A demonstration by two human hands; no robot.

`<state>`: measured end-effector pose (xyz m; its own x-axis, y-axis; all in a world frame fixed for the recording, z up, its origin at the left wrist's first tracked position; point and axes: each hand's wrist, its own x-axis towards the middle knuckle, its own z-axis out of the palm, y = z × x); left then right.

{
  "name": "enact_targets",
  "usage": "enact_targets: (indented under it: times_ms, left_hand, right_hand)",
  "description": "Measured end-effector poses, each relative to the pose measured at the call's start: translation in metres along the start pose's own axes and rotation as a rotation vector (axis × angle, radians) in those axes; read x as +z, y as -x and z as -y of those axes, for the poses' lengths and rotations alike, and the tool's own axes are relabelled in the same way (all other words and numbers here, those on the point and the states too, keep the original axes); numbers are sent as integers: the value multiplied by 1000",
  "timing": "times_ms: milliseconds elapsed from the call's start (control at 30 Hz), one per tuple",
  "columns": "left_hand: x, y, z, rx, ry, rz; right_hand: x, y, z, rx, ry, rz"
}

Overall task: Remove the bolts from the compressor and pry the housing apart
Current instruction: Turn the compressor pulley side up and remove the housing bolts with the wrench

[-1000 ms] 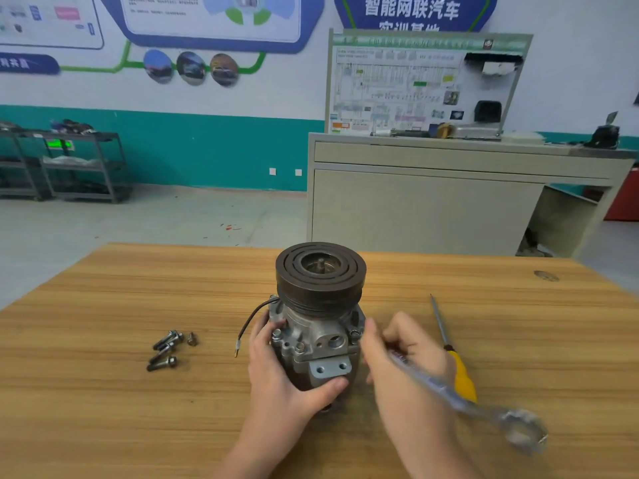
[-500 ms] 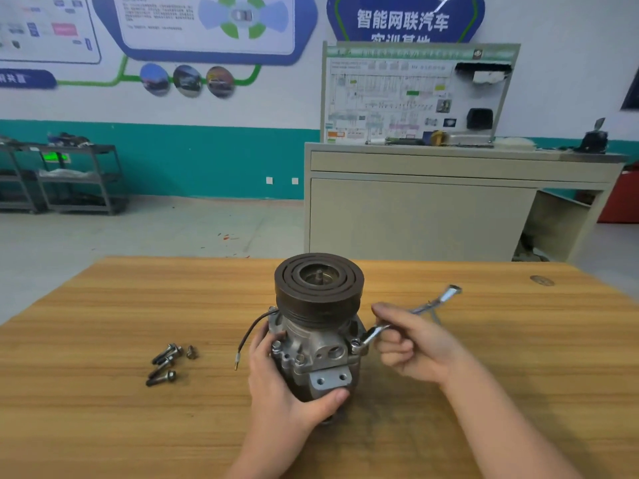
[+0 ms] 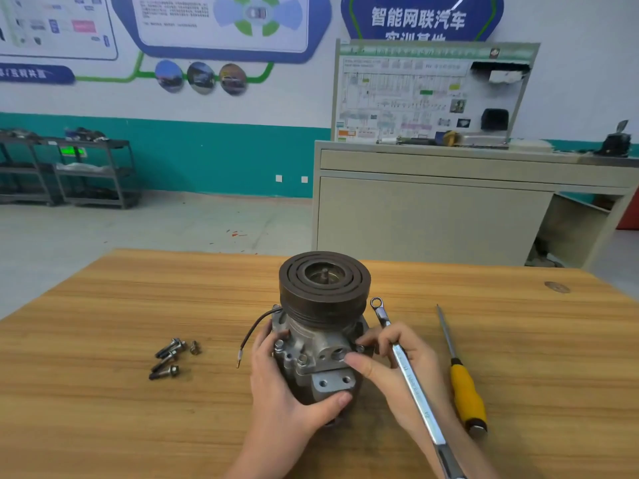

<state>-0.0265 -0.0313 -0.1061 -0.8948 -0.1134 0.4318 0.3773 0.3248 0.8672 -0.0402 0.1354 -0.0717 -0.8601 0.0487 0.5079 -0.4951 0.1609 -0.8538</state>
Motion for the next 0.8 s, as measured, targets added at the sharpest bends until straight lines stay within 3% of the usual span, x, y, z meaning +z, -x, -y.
enact_targets:
  times_ms: [267, 467, 667, 800]
  left_hand:
    - [1, -2, 1, 27, 12, -10]
    - [0, -1, 3, 26, 16, 9]
    - [-1, 0, -1, 32, -1, 17]
    - [-1, 0, -3, 44, -11, 18]
  right_hand:
    - [-15, -10, -7, 43, -103, 177]
    - [-10, -9, -3, 23, 35, 101]
    - [-20, -11, 0, 52, -79, 204]
    - [-15, -9, 0, 44, -11, 149]
